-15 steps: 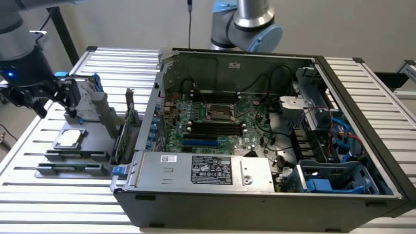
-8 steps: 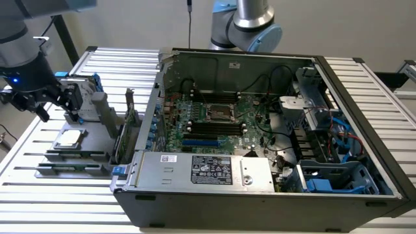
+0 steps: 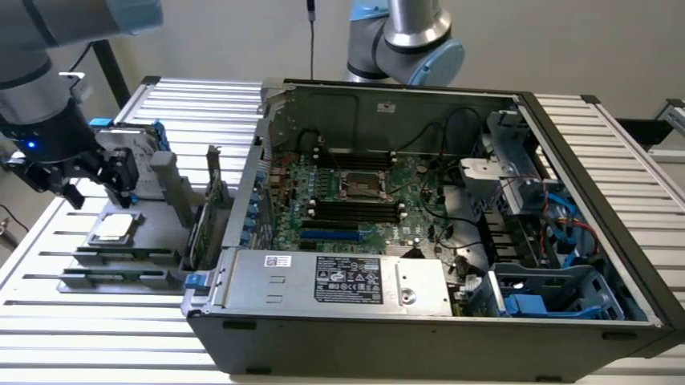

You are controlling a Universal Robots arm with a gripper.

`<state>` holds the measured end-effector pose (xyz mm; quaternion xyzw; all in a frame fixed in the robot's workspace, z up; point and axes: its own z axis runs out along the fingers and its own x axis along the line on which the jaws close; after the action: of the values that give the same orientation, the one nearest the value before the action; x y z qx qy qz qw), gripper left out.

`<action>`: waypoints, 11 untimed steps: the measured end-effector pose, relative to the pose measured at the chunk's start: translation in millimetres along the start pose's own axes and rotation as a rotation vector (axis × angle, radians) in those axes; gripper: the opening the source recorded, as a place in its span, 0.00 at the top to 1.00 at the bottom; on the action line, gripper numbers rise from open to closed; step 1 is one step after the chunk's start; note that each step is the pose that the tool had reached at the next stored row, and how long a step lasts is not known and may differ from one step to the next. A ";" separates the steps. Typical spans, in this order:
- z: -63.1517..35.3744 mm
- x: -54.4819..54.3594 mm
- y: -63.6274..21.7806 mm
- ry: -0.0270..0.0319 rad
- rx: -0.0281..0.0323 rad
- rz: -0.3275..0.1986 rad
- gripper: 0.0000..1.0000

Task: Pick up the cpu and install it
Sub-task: 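Pick up the cpu and move it towards the insertion slot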

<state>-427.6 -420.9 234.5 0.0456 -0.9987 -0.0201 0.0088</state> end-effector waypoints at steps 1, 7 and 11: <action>1.8 0.0 -1.0 -0.0001 0.0000 0.000 0.29; 12.5 0.3 -5.9 0.0001 0.0000 0.000 0.29; 19.7 0.4 -8.8 -0.0003 -0.0001 0.006 0.29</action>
<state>-427.6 -428.9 214.5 0.0428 -0.9988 -0.0202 0.0087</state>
